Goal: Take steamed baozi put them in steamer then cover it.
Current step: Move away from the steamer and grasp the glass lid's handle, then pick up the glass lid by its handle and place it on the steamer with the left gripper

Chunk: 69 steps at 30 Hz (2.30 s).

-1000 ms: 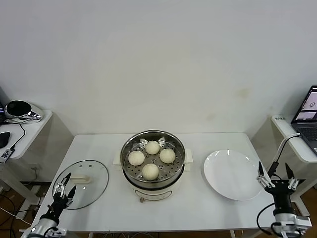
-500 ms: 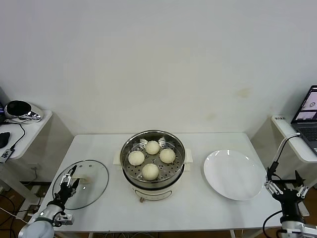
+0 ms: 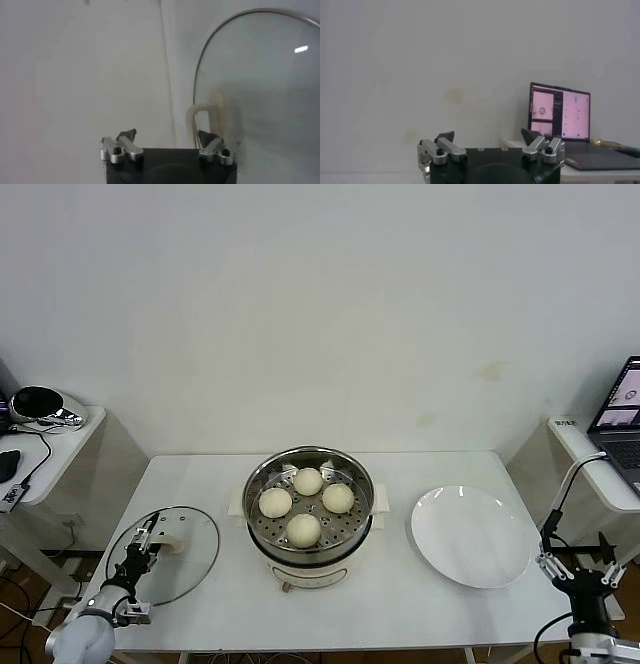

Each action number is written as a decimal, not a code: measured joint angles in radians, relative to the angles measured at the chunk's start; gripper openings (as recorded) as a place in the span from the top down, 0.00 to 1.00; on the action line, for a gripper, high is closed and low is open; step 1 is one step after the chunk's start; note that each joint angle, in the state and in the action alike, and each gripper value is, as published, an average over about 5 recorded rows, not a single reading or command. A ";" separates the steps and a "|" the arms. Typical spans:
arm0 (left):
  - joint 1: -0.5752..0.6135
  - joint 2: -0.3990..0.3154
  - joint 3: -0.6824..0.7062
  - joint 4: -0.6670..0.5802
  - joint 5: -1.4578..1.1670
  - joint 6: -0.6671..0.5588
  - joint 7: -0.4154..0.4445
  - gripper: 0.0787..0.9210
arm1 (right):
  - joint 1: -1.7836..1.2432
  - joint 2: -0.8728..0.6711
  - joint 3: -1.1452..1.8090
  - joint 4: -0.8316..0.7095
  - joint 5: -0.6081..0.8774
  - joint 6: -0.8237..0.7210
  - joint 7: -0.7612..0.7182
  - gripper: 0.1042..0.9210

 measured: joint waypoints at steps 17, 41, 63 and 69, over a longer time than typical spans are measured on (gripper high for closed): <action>-0.009 -0.003 0.006 0.055 -0.043 -0.013 -0.056 0.89 | -0.004 0.000 -0.003 -0.005 -0.014 0.008 -0.005 0.12; 0.269 0.084 -0.114 -0.599 -0.244 0.420 0.080 0.94 | -0.010 0.005 -0.041 0.003 -0.046 0.026 -0.011 0.12; -0.065 0.114 0.396 -0.782 -0.201 0.829 0.310 0.94 | 0.031 0.056 -0.106 -0.024 -0.200 0.029 0.037 0.12; -0.156 0.028 0.516 -0.752 -0.068 0.882 0.394 0.94 | 0.031 0.068 -0.123 -0.025 -0.234 0.029 0.044 0.12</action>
